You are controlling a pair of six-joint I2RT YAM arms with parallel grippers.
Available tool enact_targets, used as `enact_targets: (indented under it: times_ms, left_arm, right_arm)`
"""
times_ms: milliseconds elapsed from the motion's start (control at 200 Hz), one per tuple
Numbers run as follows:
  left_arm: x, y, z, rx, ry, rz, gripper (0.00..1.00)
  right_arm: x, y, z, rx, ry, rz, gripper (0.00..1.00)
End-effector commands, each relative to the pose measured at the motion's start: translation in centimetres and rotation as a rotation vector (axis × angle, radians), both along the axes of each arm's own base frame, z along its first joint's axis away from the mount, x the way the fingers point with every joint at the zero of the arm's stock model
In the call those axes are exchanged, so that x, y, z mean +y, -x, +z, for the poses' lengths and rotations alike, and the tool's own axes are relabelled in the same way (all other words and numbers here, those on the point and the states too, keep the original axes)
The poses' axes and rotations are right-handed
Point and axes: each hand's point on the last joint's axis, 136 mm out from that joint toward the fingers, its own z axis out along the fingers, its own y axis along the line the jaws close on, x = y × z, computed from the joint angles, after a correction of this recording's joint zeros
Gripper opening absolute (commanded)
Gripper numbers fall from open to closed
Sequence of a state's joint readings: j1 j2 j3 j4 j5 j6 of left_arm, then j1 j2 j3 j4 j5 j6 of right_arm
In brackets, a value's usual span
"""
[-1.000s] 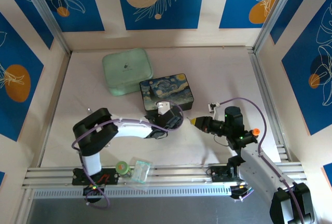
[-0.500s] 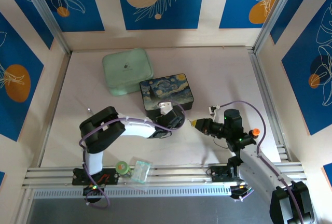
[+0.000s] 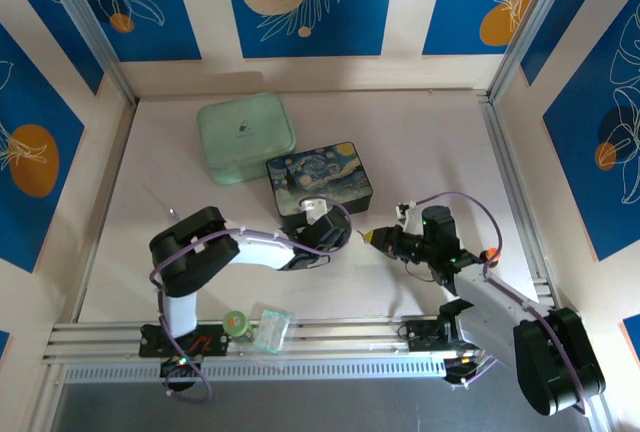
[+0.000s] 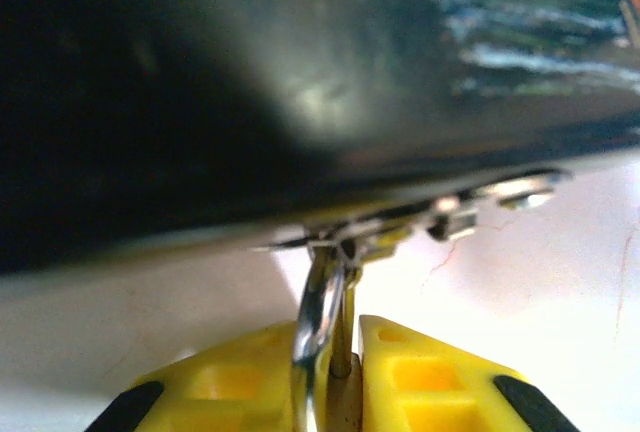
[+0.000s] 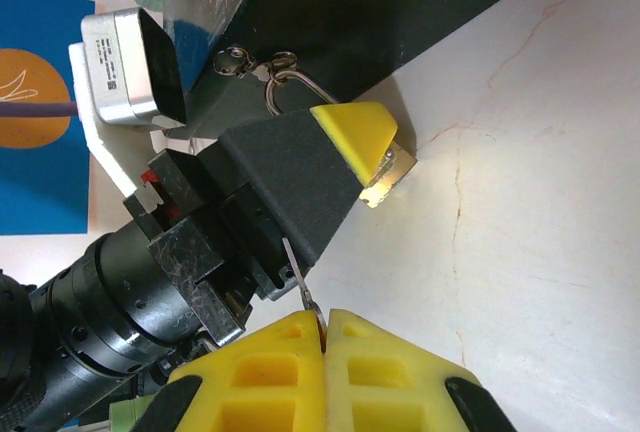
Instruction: Unlock a padlock with a key
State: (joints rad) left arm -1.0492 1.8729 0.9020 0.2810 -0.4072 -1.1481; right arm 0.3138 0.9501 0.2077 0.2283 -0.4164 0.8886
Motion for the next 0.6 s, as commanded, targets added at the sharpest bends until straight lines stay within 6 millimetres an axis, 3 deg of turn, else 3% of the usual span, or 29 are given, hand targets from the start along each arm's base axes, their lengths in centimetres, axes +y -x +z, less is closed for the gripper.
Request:
enact_targets:
  times_ms: [0, 110, 210, 425, 595]
  left_arm:
    - [-0.2, -0.1, -1.0, 0.017, 0.034, 0.003, 0.19]
    - [-0.7, -0.3, 0.3, -0.001, 0.033, -0.022, 0.12]
    - [-0.2, 0.0, 1.1, 0.022, 0.097, 0.003, 0.00]
    - [0.4, 0.1, 1.4, 0.103, 0.335, 0.084, 0.00]
    - [0.4, 0.2, 1.8, 0.120, 0.402, 0.114, 0.00]
  right_arm:
    - [0.6, -1.2, 1.7, -0.046, -0.021, -0.007, 0.00]
    - [0.1, -1.7, 0.6, 0.017, 0.009, -0.058, 0.00]
    - [0.9, -1.8, 0.8, 0.027, -0.030, -0.030, 0.00]
    - [2.4, -2.1, 1.4, 0.180, -0.222, 0.045, 0.00]
    - [3.0, -2.2, 1.2, 0.238, -0.202, 0.104, 0.00]
